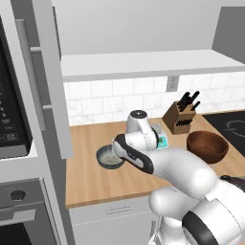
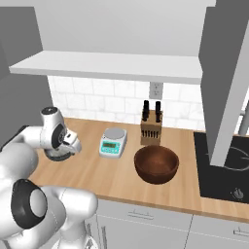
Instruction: Pick up the bowls on the counter and stack them on top of one another in the open cabinet. Place the smaller bowl on top of the larger bowl.
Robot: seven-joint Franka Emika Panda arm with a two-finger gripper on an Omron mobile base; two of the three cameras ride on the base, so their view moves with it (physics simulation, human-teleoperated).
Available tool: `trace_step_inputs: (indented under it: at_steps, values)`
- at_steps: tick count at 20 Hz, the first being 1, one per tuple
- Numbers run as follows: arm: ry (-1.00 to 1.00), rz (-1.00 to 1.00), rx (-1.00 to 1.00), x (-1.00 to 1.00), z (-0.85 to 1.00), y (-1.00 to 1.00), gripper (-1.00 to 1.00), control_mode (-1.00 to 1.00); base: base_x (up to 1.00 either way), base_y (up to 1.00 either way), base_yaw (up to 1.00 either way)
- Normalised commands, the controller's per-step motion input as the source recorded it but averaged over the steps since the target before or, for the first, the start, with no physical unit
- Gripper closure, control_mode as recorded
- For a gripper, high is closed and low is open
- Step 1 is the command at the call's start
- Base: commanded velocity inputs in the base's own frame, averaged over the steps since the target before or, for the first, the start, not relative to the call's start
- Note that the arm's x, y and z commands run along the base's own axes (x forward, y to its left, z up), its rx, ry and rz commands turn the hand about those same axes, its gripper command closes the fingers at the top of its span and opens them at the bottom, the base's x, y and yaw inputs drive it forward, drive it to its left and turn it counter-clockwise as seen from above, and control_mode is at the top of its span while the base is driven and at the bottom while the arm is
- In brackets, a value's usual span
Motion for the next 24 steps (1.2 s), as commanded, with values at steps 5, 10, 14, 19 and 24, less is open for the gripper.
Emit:
trace_step_inputs:
  at_steps: [5,10,14,19,24]
  values:
    - [0.00,-0.04,0.00,0.25,-0.20,0.11,-1.00,-1.00,0.00,0.00,0.00]
    - [0.00,-0.05,0.00,0.27,-0.22,0.03,-1.00,-1.00,0.00,0.00,0.00]
    - [0.00,-0.03,0.00,0.34,-0.21,0.00,-1.00,-1.00,0.00,0.00,0.00]
    - [0.00,-0.02,0.00,0.27,-0.21,0.01,-1.00,-1.00,0.00,0.00,0.00]
    - [0.00,0.00,0.00,0.06,-0.27,0.01,-1.00,-1.00,0.00,0.00,0.00]
